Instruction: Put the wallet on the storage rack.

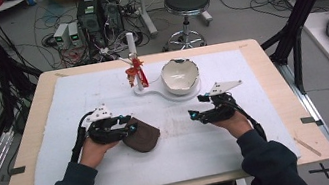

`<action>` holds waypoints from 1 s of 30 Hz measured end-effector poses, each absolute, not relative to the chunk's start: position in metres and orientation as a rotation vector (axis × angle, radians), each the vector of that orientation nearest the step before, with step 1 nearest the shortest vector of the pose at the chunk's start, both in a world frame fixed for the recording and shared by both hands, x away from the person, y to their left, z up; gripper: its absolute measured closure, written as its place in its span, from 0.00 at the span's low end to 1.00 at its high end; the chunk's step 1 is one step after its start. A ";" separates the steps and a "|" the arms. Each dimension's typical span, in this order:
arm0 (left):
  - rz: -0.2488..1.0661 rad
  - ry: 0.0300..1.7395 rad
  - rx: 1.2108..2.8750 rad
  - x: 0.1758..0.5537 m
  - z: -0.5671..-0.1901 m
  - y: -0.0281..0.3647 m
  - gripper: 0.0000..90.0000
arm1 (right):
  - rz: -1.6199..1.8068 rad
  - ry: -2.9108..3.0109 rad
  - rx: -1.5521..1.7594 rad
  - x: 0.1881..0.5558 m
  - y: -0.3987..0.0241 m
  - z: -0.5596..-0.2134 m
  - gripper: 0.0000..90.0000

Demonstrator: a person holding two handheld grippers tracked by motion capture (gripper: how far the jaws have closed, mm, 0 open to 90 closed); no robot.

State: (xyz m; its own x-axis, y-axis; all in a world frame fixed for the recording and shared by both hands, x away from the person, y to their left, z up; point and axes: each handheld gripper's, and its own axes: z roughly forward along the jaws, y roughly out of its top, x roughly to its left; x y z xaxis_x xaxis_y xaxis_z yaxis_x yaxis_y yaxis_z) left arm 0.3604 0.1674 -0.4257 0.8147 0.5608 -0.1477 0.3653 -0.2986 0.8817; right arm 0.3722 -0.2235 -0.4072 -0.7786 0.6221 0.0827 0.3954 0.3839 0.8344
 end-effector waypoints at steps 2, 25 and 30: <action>0.238 0.674 1.920 0.360 -0.424 0.167 0.62 | 1.365 2.429 0.889 0.372 -0.215 -0.409 0.29; 0.231 0.575 1.889 0.357 -0.419 0.161 0.68 | 1.561 2.867 0.702 0.392 -0.109 -0.447 0.36; 0.213 0.560 1.872 0.358 -0.419 0.162 0.69 | 1.673 2.971 0.690 0.399 -0.113 -0.453 0.57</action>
State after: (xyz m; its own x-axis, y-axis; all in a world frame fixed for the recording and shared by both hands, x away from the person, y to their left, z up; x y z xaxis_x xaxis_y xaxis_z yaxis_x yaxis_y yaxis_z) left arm 0.3578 0.1616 -0.4191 0.8711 0.4762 -0.1201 0.2757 -0.2718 0.9220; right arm 0.3985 -0.1128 -0.4525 -0.8673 0.1698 0.4680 0.4882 0.4739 0.7328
